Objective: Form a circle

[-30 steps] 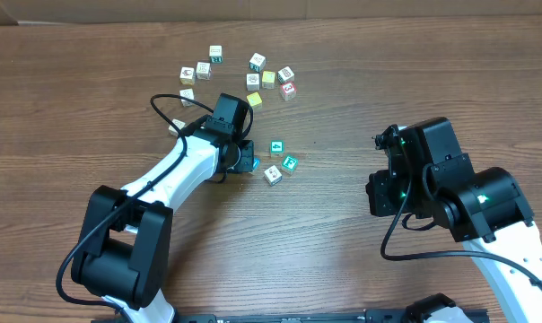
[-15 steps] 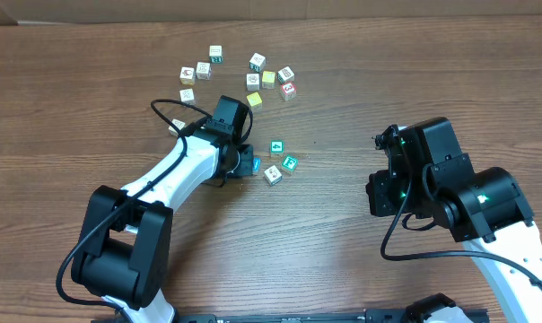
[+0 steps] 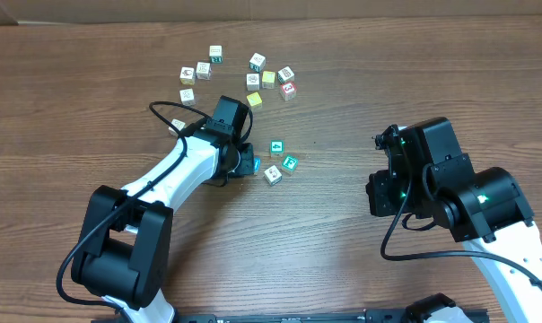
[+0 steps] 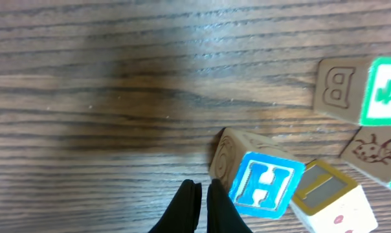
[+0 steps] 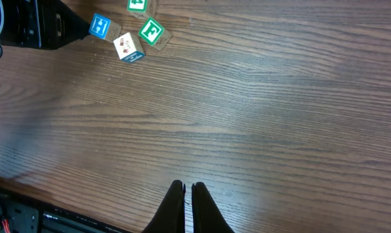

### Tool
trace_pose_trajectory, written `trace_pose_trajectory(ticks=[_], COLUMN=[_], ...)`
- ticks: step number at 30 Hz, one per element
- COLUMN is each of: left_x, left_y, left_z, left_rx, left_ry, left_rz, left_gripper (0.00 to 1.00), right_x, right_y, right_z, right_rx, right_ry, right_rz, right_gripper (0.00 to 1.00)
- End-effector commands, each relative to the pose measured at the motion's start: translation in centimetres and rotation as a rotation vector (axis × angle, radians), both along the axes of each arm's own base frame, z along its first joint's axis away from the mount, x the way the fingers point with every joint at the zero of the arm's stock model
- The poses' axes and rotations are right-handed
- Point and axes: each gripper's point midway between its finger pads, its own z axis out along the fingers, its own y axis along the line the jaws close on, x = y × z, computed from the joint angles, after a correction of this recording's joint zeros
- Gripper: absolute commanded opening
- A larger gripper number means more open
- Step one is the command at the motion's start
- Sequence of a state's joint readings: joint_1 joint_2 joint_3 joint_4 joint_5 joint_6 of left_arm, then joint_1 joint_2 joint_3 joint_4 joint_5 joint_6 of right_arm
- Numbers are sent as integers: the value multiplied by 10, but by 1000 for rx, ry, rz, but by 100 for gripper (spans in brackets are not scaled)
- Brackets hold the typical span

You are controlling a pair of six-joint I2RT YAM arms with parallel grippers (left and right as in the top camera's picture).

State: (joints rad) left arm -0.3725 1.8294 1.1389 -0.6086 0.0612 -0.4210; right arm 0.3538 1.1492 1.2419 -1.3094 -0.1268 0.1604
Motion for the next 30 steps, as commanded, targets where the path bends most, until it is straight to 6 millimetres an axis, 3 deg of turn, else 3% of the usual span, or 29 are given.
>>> trace_pose_trajectory(ticks=[1, 14, 23, 30], left_x=[-3, -3, -16, -11], left_y=[-5, -8, -2, -5], left_z=[-6, -5, -9, -8], left_rx=[-26, -51, -24, -38], left_ry=[23, 28, 84, 62], left_rz=[15, 42, 44, 43], left_gripper=[4, 4, 4, 4], right_x=[2, 2, 1, 1], right_y=[0, 0, 0, 0], right_z=[13, 13, 12, 12], right_rx=[18, 18, 17, 17], right_ry=[-41, -41, -38, -38], right_rz=[2, 2, 2, 2], right_gripper=[4, 4, 4, 4])
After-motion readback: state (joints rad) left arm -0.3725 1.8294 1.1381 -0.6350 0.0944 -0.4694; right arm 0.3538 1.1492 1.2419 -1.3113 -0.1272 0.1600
